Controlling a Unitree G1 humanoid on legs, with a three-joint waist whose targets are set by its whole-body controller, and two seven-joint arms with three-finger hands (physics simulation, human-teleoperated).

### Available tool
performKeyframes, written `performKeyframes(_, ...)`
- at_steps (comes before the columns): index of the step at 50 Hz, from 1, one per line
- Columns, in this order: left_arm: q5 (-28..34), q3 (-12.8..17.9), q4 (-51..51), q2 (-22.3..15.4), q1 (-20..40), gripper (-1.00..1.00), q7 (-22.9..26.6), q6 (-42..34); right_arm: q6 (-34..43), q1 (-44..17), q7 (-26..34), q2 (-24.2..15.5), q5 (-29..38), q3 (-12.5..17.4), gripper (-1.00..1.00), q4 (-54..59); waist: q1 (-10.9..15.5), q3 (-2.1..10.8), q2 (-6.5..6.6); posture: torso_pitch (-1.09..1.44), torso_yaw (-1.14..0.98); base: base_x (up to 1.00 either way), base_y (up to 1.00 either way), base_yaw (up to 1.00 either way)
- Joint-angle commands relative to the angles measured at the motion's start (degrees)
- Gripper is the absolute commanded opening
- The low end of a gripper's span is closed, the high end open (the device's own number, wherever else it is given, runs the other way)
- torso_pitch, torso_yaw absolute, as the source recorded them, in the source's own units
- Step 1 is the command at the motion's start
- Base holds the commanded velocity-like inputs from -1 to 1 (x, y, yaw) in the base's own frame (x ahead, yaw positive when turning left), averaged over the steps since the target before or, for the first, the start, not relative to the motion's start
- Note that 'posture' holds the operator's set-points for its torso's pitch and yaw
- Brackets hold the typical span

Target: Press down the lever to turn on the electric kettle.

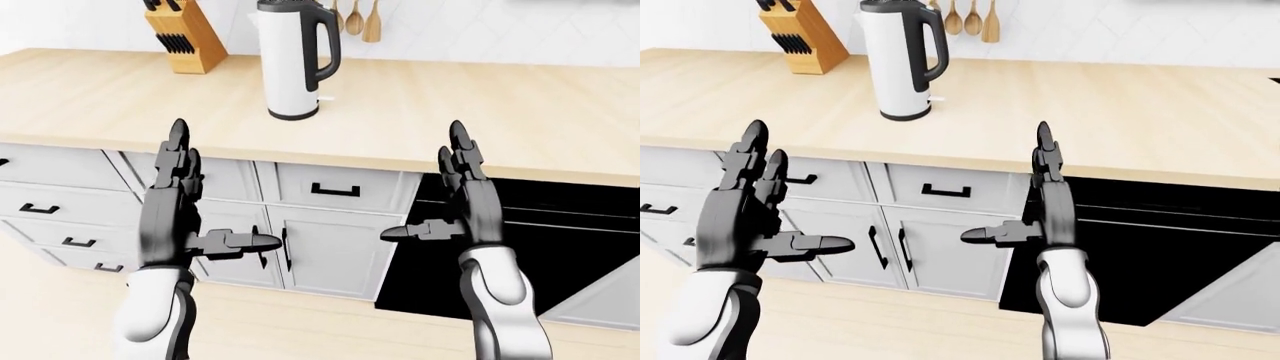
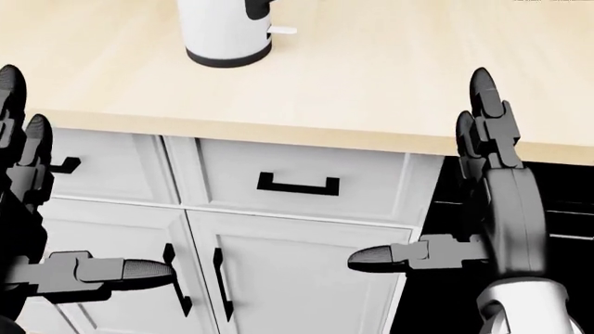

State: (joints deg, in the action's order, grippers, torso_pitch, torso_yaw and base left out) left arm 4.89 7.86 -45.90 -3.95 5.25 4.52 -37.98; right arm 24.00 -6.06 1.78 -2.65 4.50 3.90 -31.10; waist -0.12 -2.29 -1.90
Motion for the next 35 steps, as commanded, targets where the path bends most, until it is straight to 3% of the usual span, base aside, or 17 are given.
performKeyframes(1,0.1,1.1,-2.3,-0.7,1.2,1.00,-0.3,1.3,-1.2,-1.3,0.0,0.1,-0.1,-0.5,1.00,-2.2,0.2,0.77,-0.78,0.00,0.00,0.18,0.00,0.00)
performKeyframes(4,0.1,1.1,-2.1,-0.5,0.5,1.00,-0.2,2.2,-1.1,-1.3,-0.1,0.1,0.0,-0.6,1.00,-2.2,0.0,0.94,0.39,0.00,0.00,0.19,0.00,0.00)
performKeyframes(8,0.0,1.3,-1.8,-0.4,-0.1,1.00,-0.1,3.2,-1.0,-1.3,0.1,0.1,-0.3,-0.4,1.00,-2.4,-0.3,0.21,3.01,0.00,0.00,0.19,0.00,0.00)
performKeyframes(10,-0.1,1.5,-2.1,-0.6,0.6,1.00,-0.2,2.1,-1.0,-1.3,0.1,0.1,-0.3,-0.4,1.00,-2.3,-0.6,0.86,5.84,0.00,0.00,0.19,0.00,0.00)
performKeyframes(11,0.0,1.2,-1.8,-0.4,-0.2,1.00,-0.2,3.4,-1.1,-1.3,0.1,0.1,-0.2,-0.5,1.00,-2.3,-0.4,1.78,8.12,0.00,0.00,0.19,0.00,0.00)
performKeyframes(12,0.0,1.1,-1.6,-0.3,-0.4,1.00,-0.2,3.7,-1.1,-1.3,0.1,0.1,-0.2,-0.5,1.00,-2.4,0.3,1.19,5.26,0.00,0.00,0.20,0.00,0.00)
performKeyframes(13,0.0,1.1,-1.5,-0.4,-0.4,1.00,-0.1,3.8,-1.1,-1.3,0.2,0.1,-0.2,-0.5,1.00,-2.4,0.0,0.87,6.42,0.00,0.00,0.20,0.00,0.00)
performKeyframes(14,-0.2,1.5,-1.5,-0.4,-0.3,1.00,0.0,3.8,-1.4,-1.2,0.2,0.1,-0.3,-0.4,1.00,-2.2,0.5,0.88,6.16,0.00,0.00,0.20,0.00,0.00)
performKeyframes(16,-0.2,1.5,-1.5,-0.4,-0.3,1.00,-0.1,3.7,-1.5,-1.2,0.2,0.1,-0.2,-0.6,1.00,-2.0,0.6,1.36,5.34,0.00,0.00,0.18,0.00,0.00)
performKeyframes(20,-0.1,1.4,-1.5,-0.4,-0.3,1.00,-0.1,3.8,-1.5,-1.2,0.2,0.1,-0.1,-0.5,1.00,-2.2,0.9,0.59,2.82,0.00,0.00,0.20,0.00,0.00)
performKeyframes(22,-0.1,1.3,-1.4,-0.3,-0.5,1.00,-0.2,4.0,-1.4,-1.3,0.2,0.1,-0.1,-0.6,1.00,-2.2,1.1,0.78,0.82,0.00,0.00,0.20,0.00,0.00)
performKeyframes(24,0.0,1.1,-1.4,-0.3,-0.5,1.00,-0.2,4.1,-1.4,-1.3,0.2,0.1,-0.1,-0.6,1.00,-2.2,1.0,2.01,-2.95,0.00,0.00,0.20,0.00,0.00)
performKeyframes(25,0.0,1.1,-1.4,-0.2,-0.5,1.00,-0.2,4.0,-1.4,-1.2,0.2,0.1,-0.1,-0.7,1.00,-2.3,0.2,1.14,-0.13,0.00,0.00,0.20,0.00,0.00)
performKeyframes(26,0.1,1.0,-1.5,-0.2,-0.6,1.00,-0.2,4.0,-1.4,-1.2,0.2,0.2,0.0,-0.7,1.00,-2.3,0.6,0.96,-1.19,0.00,0.00,0.21,0.00,0.00)
performKeyframes(28,0.0,1.3,-1.9,-0.4,-0.1,1.00,-0.1,3.1,-1.2,-1.1,0.1,0.2,0.0,-0.8,1.00,-2.6,-0.1,1.10,-0.74,0.00,0.00,0.20,0.00,0.00)
performKeyframes(33,-0.1,1.2,-1.5,-0.3,-0.4,1.00,-0.1,3.9,-1.1,-1.1,0.1,0.3,0.1,-0.9,1.00,-2.7,-0.2,0.10,2.16,0.00,0.00,0.20,0.00,0.00)
performKeyframes(35,0.0,1.2,-1.4,-0.3,-0.4,1.00,-0.2,3.9,-1.1,-1.1,0.1,0.3,0.1,-0.9,1.00,-2.7,-0.5,0.32,4.26,0.00,0.00,0.20,0.00,0.00)
